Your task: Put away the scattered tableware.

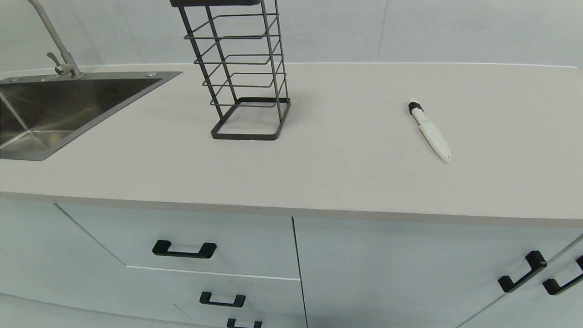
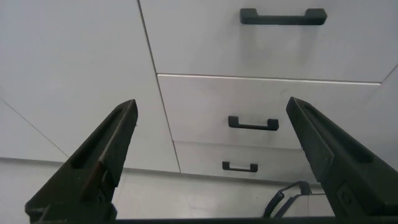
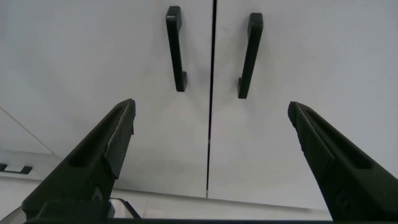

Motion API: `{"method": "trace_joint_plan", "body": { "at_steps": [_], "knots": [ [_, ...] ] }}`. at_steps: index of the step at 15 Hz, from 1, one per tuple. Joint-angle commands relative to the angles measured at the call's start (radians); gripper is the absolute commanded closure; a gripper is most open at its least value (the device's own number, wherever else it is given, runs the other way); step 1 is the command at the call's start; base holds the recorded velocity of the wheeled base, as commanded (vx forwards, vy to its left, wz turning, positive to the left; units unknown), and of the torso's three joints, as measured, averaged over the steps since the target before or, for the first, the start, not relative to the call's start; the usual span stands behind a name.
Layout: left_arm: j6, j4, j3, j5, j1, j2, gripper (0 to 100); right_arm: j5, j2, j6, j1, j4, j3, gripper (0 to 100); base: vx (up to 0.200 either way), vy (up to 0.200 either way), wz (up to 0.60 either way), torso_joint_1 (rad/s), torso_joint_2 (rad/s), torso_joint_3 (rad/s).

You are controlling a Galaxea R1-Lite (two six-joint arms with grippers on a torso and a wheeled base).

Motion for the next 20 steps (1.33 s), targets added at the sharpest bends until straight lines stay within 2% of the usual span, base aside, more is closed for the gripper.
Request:
{"method": "trace_joint_plan", "body": {
  "at_steps": [1, 5, 6, 7, 8, 11, 16, 20],
  "knots": [
    [-0.003, 0.0, 0.0, 0.0, 0.0, 0.002, 0, 0.002, 0.001, -0.001, 0.0, 0.0, 0.0, 0, 0.0, 0.0, 0.0, 0.217, -0.43, -0.183],
    [0.007, -0.002, -0.002, 0.0, 0.002, 0.002, 0, 0.002, 0.001, -0.001, 0.0, 0.0, 0.0, 0, 0.0, 0.0, 0.0, 0.239, -0.45, -0.211],
    [0.082, 0.002, -0.002, 0.002, 0.0, 0.002, 0, 0.002, 0.001, -0.003, 0.0, 0.0, 0.0, 0, 0.0, 0.0, 0.0, 0.051, -0.46, -0.227],
    [0.113, -0.002, 0.0, -0.001, 0.002, 0.002, 0, 0.002, 0.001, -0.003, 0.0, 0.0, 0.0, 0, 0.0, 0.0, 0.0, 0.041, -0.47, -0.207],
    [0.118, -0.002, -0.002, -0.007, 0.002, 0.002, 0, 0.002, 0.001, -0.003, 0.0, 0.0, 0.0, 0, 0.0, 0.0, 0.0, 0.173, -0.5, -0.222],
    [0.099, 0.0, -0.002, -0.006, 0.002, 0.002, 0, 0.002, 0.001, -0.003, 0.0, 0.0, 0.0, 0, 0.0, 0.0, 0.0, 0.378, -0.49, -0.227],
    [0.107, -0.002, 0.0, -0.009, 0.002, 0.002, 0, 0.002, 0.001, -0.004, 0.0, 0.0, 0.0, 0, 0.0, 0.0, 0.0, 0.293, -0.51, -0.245],
    [0.079, 0.0, 0.0, -0.007, 0.0, 0.002, 0, 0.002, 0.001, -0.003, 0.0, 0.0, 0.0, 0, 0.0, 0.0, 0.0, 0.282, -0.53, -0.255]
  ]
}}
